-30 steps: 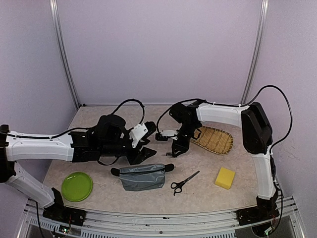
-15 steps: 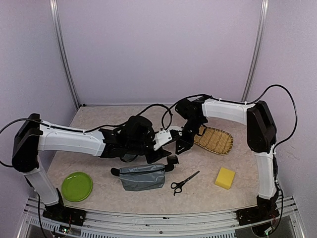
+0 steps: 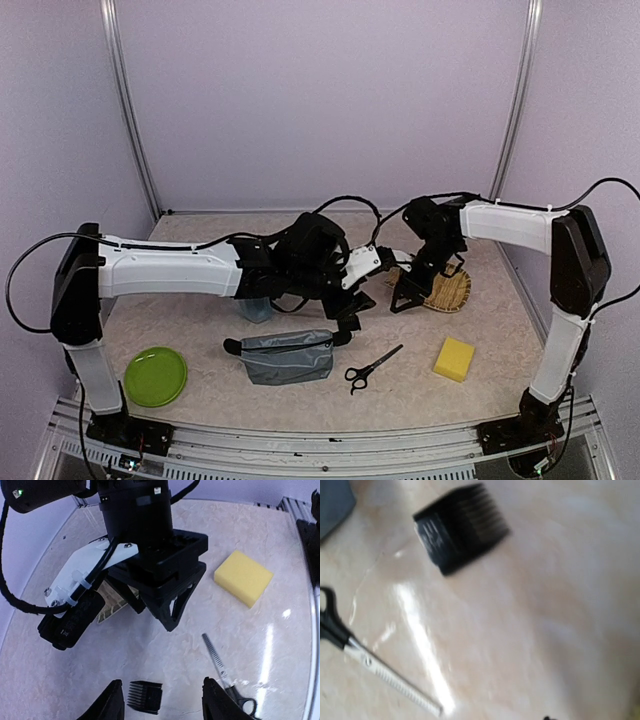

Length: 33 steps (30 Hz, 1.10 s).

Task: Sort the hair-cutting tools

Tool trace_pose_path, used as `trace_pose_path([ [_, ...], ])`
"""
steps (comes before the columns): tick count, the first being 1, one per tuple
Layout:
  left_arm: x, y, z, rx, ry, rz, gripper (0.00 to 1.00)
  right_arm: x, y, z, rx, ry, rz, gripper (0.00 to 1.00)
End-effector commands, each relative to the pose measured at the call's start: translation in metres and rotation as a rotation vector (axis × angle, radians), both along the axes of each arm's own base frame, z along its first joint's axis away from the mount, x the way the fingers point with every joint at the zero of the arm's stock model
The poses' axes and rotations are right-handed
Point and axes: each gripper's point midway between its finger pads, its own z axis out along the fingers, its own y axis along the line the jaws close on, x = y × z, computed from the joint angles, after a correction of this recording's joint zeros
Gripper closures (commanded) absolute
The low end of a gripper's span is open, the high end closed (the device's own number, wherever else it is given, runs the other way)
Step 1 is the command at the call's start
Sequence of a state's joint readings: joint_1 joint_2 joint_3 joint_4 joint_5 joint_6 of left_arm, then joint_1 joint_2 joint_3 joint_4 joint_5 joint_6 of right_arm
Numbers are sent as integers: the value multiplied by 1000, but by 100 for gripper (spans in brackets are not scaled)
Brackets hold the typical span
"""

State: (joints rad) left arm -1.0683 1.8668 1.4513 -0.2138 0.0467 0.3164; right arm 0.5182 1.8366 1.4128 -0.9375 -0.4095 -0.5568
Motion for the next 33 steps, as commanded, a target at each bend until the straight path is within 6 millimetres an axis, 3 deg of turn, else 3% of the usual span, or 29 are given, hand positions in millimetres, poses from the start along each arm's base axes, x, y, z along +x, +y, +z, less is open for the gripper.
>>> trace_pose_path([
  [1, -43, 6, -30, 129, 243, 74, 51, -5, -13, 16, 80, -66, -5, 47],
  [5, -68, 21, -58, 187, 352, 143, 59, -12, -23, 11, 93, -101, -7, 48],
  [8, -74, 26, -67, 208, 416, 197, 61, -25, -25, 7, 109, -97, 60, 52],
  [15, -66, 35, -68, 91, 575, 303, 63, -47, -14, 1, 154, -197, 303, 52],
  [18, -59, 37, -48, 13, 538, 319, 62, -59, 5, -8, 131, -219, 397, 52],
  [21, -53, 37, -10, -115, 496, 324, 57, -72, 20, -23, 82, -216, 476, 53],
  [23, -46, 49, 14, -202, 470, 368, 54, -77, 27, -32, 63, -210, 510, 52],
  [33, -20, 128, 49, -399, 410, 611, 49, -95, 53, -62, -12, -195, 636, 45],
])
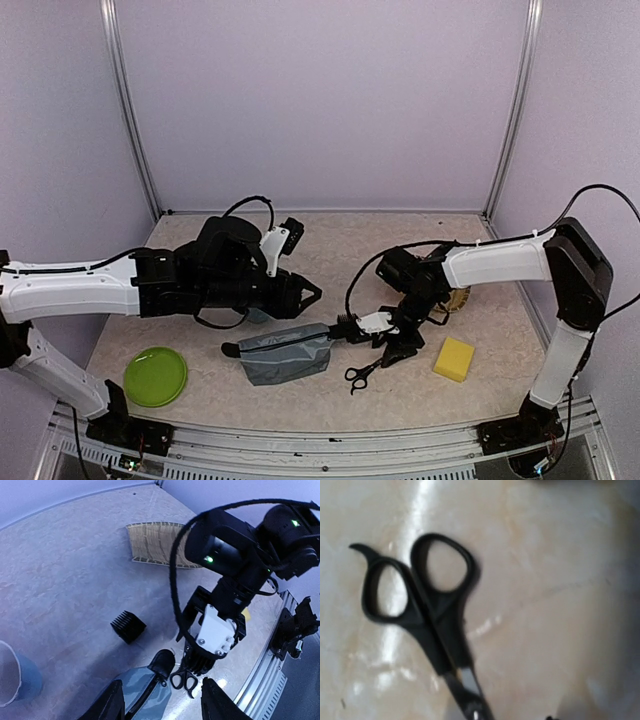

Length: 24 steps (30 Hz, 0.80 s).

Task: Sort the hair-cutting tools

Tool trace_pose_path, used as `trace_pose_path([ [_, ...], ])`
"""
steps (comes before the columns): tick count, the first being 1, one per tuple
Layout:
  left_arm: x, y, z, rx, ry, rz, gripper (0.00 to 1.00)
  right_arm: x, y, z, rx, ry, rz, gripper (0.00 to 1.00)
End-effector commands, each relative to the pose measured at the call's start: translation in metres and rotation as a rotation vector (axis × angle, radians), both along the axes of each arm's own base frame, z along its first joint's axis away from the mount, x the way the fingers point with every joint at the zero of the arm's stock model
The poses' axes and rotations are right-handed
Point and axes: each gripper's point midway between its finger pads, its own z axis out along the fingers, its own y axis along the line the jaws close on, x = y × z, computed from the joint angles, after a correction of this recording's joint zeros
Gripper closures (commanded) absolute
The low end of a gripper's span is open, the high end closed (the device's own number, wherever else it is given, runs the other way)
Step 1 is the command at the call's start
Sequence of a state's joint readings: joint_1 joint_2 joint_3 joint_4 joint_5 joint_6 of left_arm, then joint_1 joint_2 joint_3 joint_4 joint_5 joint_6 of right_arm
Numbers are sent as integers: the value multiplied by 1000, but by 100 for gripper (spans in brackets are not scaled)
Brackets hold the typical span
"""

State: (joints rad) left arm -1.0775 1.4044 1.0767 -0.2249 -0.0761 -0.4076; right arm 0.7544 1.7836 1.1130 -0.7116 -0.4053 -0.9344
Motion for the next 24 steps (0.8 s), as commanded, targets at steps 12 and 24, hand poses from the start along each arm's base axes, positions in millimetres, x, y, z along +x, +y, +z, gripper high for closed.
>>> trace_pose_path([
  [12, 26, 64, 18, -92, -62, 229, 48, -7, 17, -43, -244, -159, 130, 61],
  [24, 29, 61, 15, -107, -54, 211, 47, -28, 10, -42, -272, -146, 107, 93],
])
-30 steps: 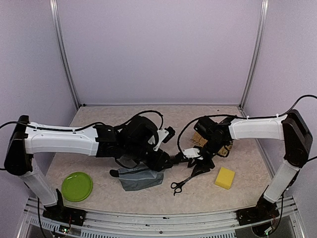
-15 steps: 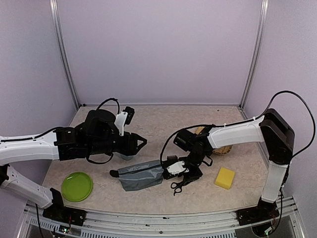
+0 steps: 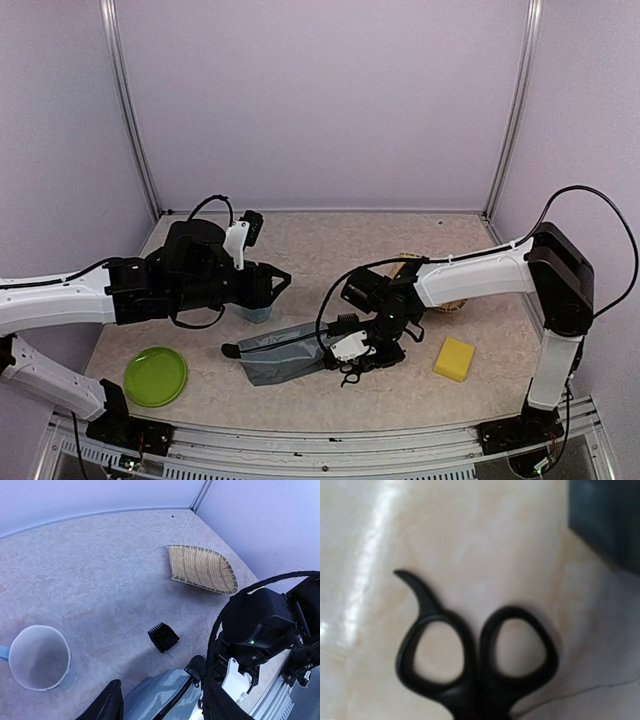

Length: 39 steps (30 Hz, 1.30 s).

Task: Sort the hair-cutting tools

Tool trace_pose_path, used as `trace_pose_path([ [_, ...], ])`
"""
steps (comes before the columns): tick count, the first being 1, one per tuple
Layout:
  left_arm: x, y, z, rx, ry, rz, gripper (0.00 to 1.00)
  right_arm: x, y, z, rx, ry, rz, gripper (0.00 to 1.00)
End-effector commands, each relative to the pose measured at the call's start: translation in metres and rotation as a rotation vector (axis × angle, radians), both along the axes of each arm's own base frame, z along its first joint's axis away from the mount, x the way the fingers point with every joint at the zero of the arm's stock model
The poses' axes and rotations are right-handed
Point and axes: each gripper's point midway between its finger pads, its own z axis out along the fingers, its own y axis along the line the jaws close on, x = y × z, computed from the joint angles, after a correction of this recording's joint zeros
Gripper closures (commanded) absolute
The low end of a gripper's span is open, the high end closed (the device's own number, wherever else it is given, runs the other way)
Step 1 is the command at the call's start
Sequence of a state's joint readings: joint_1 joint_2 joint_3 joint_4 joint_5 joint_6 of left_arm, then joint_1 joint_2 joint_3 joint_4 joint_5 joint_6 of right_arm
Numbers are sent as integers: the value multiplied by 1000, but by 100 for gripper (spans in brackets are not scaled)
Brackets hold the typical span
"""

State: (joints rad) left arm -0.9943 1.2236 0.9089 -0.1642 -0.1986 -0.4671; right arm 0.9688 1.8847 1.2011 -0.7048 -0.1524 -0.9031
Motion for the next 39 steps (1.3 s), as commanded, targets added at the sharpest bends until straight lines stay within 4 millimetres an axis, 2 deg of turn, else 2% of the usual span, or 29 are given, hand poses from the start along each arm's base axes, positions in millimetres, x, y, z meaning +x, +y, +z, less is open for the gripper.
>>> trace_pose_path([
  [1, 2, -7, 5, -43, 1, -25, 47, -9, -24, -14, -92, 14, -53, 94],
  [7, -1, -24, -10, -50, 78, -71, 48, -7, -15, 34, 15, 23, -87, 96],
  [11, -2, -33, -16, -64, 109, -100, 47, -8, -13, 57, 63, 16, -94, 97],
  [17, -5, -54, -31, -94, 196, -188, 47, -5, -13, 74, 105, 9, -100, 96],
  [20, -5, -60, -33, -93, 214, -201, 48, -13, -20, 74, 108, 41, -79, 84],
  [23, -7, -62, -30, -101, 209, -213, 48, -12, -35, 67, 96, 12, -90, 77],
  [26, -17, -67, -32, -74, 192, -262, 48, -15, -56, 72, 93, 64, -143, 74],
  [28, -32, -74, -33, -45, 149, -342, 48, -14, -74, 77, 109, 67, -184, 68],
  [30, -49, -84, -34, 18, 51, -437, 47, -4, -93, 83, 146, 38, -242, 60],
  [34, -88, -117, -38, 175, -135, -674, 46, 23, -132, 99, 215, 17, -393, 52],
  [38, -122, -165, -45, 281, -291, -924, 45, 38, -151, 110, 294, 28, -521, 51],
  [39, -128, -177, -53, 300, -296, -982, 45, 42, -157, 110, 307, 27, -560, 51],
])
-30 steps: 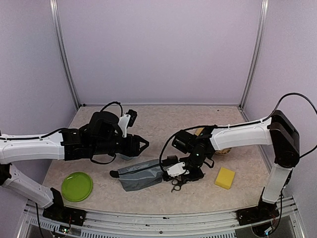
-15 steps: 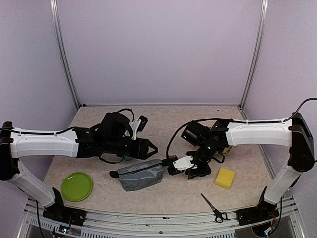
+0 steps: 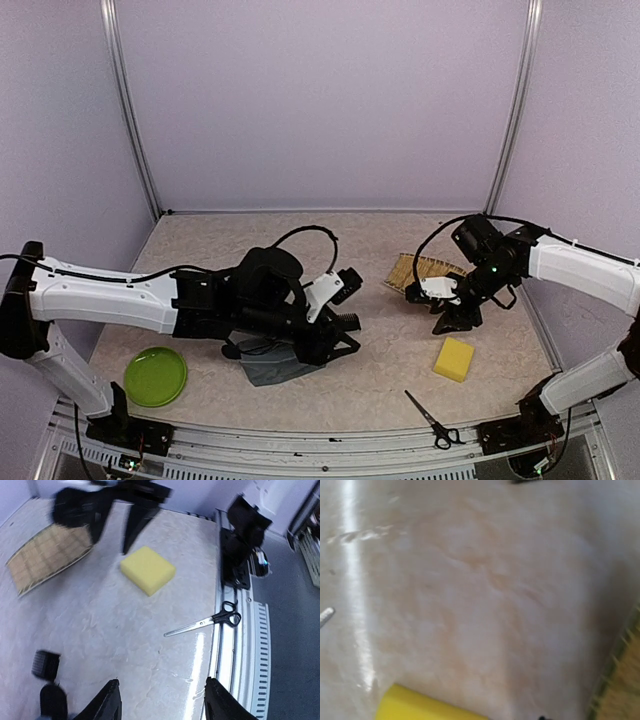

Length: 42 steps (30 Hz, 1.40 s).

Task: Sort the hair-cutting tools

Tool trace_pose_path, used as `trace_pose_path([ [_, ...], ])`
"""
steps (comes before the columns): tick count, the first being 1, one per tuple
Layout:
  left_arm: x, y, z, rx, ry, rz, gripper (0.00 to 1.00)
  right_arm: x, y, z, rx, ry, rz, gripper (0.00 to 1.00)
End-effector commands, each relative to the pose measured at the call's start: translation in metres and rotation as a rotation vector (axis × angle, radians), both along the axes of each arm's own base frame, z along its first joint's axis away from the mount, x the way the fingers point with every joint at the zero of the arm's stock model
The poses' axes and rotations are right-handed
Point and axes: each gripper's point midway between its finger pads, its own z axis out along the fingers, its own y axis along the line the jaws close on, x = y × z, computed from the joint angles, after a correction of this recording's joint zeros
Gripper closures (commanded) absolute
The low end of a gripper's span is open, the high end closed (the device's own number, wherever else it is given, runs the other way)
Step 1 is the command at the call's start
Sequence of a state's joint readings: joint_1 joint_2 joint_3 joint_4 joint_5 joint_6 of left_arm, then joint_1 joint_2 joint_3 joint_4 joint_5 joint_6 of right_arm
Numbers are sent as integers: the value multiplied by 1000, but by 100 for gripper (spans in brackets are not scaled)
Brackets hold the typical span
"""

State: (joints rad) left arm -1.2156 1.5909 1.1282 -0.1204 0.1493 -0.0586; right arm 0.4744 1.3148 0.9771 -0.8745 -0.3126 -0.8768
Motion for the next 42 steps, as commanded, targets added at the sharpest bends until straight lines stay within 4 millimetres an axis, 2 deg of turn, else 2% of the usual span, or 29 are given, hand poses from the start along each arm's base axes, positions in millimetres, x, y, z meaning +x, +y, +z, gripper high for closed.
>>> trace_pose_path([
  [1, -30, -52, -25, 94, -194, -334, 44, 4, -18, 3, 94, 46, -116, 51],
  [5, -54, -102, -58, 146, -229, -525, 44, 15, -42, 4, 145, 63, -263, 51],
  [9, -73, -132, -100, 173, -199, -650, 44, 15, -58, 7, 161, 72, -328, 51],
  [12, -80, -148, -113, 141, -197, -704, 44, 9, -60, 14, 164, 66, -340, 50],
  [17, -86, -157, -133, 142, -215, -764, 42, 1, -63, 20, 171, 48, -351, 50],
  [23, -93, -155, -159, 200, -192, -817, 47, -3, -63, 21, 176, 60, -368, 50],
  [32, -96, -139, -193, 302, -113, -799, 63, -2, -63, 24, 175, 57, -376, 50],
  [36, -88, -123, -203, 363, -77, -722, 71, 0, -66, 26, 163, 38, -381, 50],
  [38, -79, -113, -200, 381, -72, -647, 74, 0, -67, 25, 159, 35, -382, 50],
  [39, -75, -102, -206, 405, -67, -608, 75, 0, -67, 25, 157, 37, -383, 50],
  [42, -61, -81, -202, 401, -52, -487, 80, 0, -68, 20, 149, 43, -387, 50],
])
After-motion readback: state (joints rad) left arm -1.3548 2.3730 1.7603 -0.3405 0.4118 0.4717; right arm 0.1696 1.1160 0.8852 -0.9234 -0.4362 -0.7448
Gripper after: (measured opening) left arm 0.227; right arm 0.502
